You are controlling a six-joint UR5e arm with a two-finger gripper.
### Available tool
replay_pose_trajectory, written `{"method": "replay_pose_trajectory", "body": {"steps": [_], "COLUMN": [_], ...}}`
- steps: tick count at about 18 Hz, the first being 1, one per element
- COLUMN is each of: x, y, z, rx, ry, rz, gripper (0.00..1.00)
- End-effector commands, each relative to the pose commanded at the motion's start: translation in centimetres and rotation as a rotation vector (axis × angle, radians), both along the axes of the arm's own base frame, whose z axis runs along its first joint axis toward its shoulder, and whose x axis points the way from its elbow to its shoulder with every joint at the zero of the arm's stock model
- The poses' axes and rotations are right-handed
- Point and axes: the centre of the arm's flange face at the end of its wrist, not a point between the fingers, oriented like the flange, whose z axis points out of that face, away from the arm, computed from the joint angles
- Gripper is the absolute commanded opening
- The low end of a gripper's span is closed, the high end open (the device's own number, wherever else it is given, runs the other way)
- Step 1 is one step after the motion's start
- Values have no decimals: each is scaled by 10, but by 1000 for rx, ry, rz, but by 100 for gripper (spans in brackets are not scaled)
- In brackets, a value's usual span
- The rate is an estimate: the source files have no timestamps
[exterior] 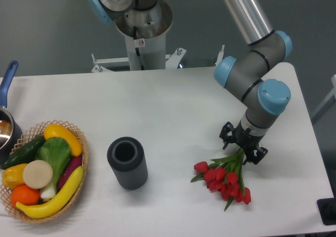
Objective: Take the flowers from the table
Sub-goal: 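Lower the gripper onto the stems and close it around them, then lift the grasped red tulip bouquet up off the table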
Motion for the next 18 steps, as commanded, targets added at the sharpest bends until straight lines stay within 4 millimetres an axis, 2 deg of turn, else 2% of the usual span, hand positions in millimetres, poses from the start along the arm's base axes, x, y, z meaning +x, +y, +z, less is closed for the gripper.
{"method": "replay_pose_trajectory", "body": {"steps": [3,5,9,11,13,16,18], "x": [-1,-2,-3,-3,-2,2,4], "y": [0,1,1,1,1,-1,-3], "z": [4,7,13,14,30,65,74], "rx": [3,7,9,10,20,45,52], "ry": [7,12,14,15,38,82,94], "rz": [0,1,36,42,39,42,42], "gripper": [34,33,21,21,21,21,21]}}
